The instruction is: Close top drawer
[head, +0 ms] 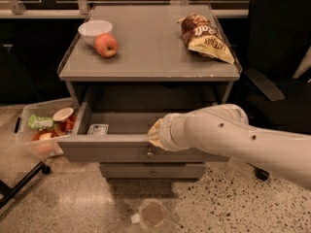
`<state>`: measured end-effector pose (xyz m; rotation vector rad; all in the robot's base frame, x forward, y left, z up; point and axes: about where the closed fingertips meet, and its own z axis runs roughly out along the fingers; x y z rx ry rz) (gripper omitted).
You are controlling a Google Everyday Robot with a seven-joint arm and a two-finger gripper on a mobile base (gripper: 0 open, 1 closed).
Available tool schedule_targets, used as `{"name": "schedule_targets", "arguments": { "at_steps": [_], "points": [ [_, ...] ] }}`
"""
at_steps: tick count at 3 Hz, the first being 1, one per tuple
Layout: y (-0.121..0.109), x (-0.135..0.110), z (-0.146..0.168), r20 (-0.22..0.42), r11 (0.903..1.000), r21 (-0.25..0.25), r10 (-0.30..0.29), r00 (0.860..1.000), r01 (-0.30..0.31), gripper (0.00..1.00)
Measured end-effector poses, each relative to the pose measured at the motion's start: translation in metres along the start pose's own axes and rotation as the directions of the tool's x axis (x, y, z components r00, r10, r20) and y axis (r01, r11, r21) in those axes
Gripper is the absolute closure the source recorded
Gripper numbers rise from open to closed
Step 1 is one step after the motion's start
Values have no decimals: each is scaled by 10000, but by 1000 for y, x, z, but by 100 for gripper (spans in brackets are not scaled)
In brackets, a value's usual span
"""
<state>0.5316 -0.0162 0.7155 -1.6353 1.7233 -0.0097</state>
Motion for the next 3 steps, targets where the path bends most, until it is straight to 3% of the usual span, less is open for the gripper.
{"name": "schedule_targets", "arguments": {
  "at_steps": [1,2,3],
  "points": [
    [9,12,-13,45,9994,144,325,9995,-325,85],
    [18,25,-15,-34,9981,9,614,9981,-614,100],
    [22,37,-2,-227,9965,-320,765,9968,-772,100]
  ]
}}
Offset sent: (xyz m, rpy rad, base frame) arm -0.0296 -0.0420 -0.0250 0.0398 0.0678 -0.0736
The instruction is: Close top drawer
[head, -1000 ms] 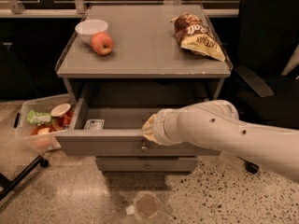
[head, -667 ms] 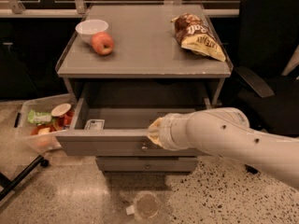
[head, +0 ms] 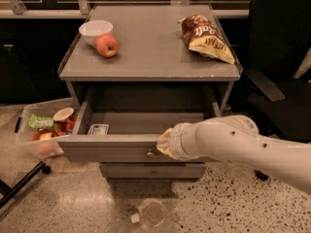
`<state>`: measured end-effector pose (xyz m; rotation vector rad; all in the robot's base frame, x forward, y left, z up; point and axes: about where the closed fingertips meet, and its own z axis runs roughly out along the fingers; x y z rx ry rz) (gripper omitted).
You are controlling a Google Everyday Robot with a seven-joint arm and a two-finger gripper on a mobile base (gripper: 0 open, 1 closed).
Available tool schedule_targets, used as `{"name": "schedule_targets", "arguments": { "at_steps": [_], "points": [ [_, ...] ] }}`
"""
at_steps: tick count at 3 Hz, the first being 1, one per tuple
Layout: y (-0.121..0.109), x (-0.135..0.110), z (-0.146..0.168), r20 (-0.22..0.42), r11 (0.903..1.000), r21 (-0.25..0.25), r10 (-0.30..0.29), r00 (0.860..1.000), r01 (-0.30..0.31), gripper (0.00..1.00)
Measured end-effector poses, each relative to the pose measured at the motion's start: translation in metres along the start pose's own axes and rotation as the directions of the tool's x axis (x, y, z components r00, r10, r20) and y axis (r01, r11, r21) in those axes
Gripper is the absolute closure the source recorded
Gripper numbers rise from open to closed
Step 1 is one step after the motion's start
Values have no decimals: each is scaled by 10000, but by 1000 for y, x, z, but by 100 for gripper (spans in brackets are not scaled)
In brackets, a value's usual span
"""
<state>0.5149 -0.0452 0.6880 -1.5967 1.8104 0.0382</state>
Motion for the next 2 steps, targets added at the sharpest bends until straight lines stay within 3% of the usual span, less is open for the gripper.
{"name": "schedule_targets", "arguments": {
  "at_steps": [1,2],
  "points": [
    [3,2,30,-313,9977,-659,-172,9994,151,100],
    [2,0,55,-684,9918,-1224,-448,9967,362,81]
  ]
}}
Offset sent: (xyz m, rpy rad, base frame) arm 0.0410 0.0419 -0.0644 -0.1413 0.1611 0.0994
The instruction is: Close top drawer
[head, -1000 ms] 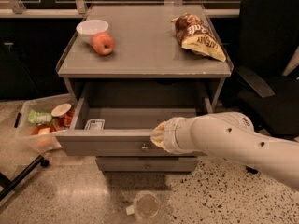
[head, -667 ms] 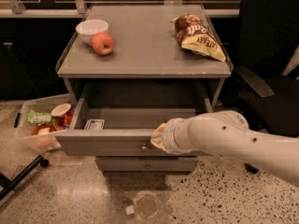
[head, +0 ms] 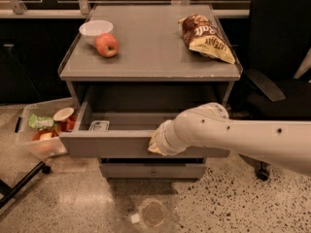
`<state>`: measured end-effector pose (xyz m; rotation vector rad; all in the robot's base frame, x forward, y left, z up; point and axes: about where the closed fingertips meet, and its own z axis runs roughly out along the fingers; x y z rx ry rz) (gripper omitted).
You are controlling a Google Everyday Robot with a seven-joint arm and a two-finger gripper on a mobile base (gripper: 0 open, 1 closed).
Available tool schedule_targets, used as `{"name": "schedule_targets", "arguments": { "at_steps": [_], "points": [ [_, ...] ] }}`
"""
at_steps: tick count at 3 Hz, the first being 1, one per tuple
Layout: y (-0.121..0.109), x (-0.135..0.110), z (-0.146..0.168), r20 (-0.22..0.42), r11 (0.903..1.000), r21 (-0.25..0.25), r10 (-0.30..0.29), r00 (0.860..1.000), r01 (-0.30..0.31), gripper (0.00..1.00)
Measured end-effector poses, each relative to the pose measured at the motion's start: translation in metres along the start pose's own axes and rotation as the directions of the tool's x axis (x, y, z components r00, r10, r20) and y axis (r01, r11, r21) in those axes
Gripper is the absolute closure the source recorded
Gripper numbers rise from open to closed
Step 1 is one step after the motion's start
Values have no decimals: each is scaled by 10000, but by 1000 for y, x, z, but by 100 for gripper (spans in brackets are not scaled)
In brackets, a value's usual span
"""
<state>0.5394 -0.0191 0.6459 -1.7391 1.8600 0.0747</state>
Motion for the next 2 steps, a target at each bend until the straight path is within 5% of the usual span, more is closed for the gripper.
{"name": "schedule_targets", "arguments": {
  "at_steps": [2],
  "points": [
    [-16,-10,7,-429,9995,-52,-301,9986,299,35]
  ]
}}
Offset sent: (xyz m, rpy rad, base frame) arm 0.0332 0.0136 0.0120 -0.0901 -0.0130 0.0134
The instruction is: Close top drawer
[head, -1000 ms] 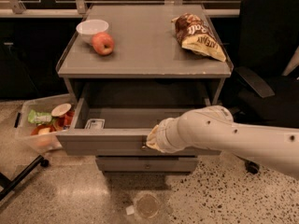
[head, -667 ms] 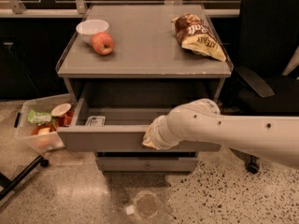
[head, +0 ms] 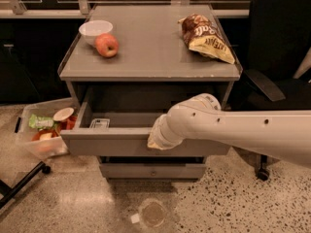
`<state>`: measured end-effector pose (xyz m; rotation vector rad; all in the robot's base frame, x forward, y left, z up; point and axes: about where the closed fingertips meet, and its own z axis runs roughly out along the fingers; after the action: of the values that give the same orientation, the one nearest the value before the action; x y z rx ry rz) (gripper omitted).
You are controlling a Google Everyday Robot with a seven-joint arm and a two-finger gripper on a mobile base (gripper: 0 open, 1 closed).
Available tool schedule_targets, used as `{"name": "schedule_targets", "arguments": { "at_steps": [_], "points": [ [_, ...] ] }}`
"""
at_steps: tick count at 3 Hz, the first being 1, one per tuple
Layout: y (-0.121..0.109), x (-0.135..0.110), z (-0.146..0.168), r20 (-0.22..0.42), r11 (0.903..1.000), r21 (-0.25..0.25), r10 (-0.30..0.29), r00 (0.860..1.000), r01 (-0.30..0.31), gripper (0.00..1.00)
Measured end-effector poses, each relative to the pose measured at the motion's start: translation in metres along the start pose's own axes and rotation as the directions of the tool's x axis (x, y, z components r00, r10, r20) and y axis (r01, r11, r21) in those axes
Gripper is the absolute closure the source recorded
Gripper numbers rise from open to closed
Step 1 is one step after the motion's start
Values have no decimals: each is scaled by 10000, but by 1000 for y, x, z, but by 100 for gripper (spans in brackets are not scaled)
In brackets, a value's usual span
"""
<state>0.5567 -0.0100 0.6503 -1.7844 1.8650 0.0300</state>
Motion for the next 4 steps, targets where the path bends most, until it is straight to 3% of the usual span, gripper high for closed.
{"name": "schedule_targets", "arguments": {
  "at_steps": [1,2,4],
  "points": [
    [-12,-5,-4,-134,9998,176,-105,9999,108,11],
    [-8,-8,-6,-134,9998,181,-109,9999,111,0],
    [-23,-26,-3,135,9992,-13,-398,9991,398,0]
  ]
}}
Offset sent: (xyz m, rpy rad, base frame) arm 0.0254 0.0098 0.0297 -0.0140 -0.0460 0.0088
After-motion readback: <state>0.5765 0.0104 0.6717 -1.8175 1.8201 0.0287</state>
